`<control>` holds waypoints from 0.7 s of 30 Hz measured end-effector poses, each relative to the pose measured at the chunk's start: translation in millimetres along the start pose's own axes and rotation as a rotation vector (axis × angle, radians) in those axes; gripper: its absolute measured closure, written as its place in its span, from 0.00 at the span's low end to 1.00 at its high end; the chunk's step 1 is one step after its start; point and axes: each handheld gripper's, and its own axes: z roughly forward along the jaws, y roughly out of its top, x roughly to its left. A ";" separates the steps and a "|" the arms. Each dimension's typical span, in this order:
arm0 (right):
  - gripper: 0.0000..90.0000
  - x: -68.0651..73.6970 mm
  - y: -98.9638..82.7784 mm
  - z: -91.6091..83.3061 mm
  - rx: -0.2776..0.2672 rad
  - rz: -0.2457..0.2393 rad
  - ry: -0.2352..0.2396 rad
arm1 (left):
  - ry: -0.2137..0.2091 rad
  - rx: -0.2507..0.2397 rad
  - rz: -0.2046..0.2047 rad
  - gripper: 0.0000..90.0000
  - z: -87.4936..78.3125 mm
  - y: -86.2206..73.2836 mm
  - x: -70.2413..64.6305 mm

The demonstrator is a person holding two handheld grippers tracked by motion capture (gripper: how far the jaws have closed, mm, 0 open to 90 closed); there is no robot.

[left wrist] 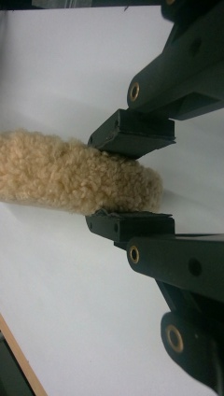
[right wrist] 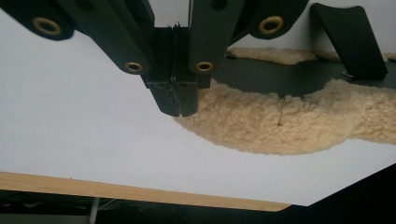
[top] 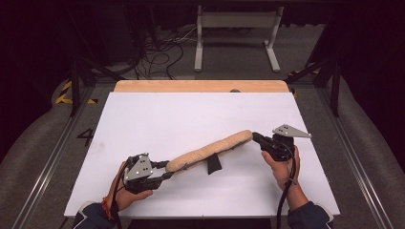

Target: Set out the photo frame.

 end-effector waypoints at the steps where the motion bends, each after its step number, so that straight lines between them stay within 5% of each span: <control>1: 1.00 -0.3 0.4 1.2 0.000 0.002 0.000 | 0.001 0.001 0.003 0.70 0.2 0.4 -0.6; 21: 0.88 6.9 -4.5 -8.9 0.032 -0.023 0.026 | 0.002 0.003 0.015 0.70 0.9 1.4 -4.3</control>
